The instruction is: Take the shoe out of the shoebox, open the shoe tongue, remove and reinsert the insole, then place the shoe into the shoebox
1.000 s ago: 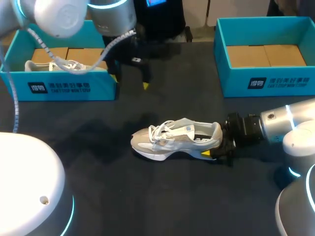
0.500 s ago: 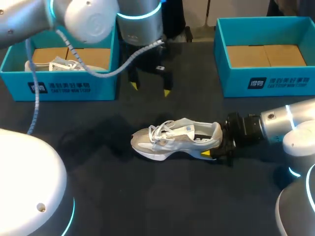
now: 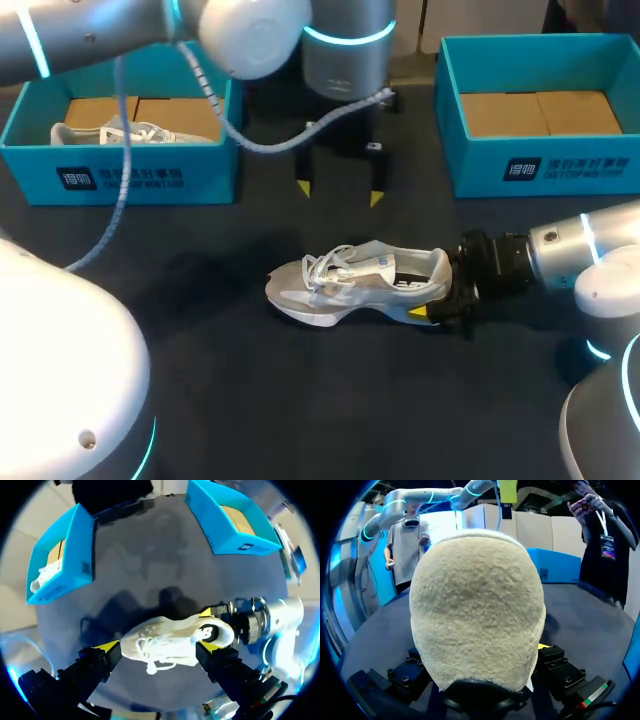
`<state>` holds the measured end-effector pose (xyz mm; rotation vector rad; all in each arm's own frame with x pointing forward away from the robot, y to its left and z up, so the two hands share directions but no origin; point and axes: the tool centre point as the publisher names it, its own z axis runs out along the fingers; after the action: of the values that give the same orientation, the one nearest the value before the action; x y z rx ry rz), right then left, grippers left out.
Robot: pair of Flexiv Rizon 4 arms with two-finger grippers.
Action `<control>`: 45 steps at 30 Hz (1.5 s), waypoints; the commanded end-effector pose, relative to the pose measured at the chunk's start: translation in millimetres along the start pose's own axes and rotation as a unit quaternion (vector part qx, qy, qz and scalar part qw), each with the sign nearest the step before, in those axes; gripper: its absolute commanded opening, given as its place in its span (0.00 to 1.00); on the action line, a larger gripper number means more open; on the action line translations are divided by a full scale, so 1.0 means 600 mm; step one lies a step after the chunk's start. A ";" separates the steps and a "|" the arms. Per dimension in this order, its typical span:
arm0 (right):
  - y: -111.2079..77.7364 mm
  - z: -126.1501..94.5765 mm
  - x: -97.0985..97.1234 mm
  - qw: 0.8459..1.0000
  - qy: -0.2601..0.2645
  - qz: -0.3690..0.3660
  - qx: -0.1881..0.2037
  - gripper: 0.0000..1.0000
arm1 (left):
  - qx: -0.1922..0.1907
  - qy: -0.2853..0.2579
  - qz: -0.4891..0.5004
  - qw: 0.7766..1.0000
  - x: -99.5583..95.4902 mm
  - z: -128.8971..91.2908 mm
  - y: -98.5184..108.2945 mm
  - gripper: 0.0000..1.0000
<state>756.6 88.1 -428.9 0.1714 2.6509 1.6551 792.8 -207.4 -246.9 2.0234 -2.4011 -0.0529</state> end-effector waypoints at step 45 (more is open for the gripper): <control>-0.005 0.011 -0.006 1.000 -0.001 0.000 0.002 0.00 | 0.026 -0.102 -0.051 0.993 0.105 0.157 0.056 1.00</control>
<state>756.7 88.2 -428.9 0.1715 2.6508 1.6551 741.5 -257.8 -336.4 2.2705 -2.4390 -0.2005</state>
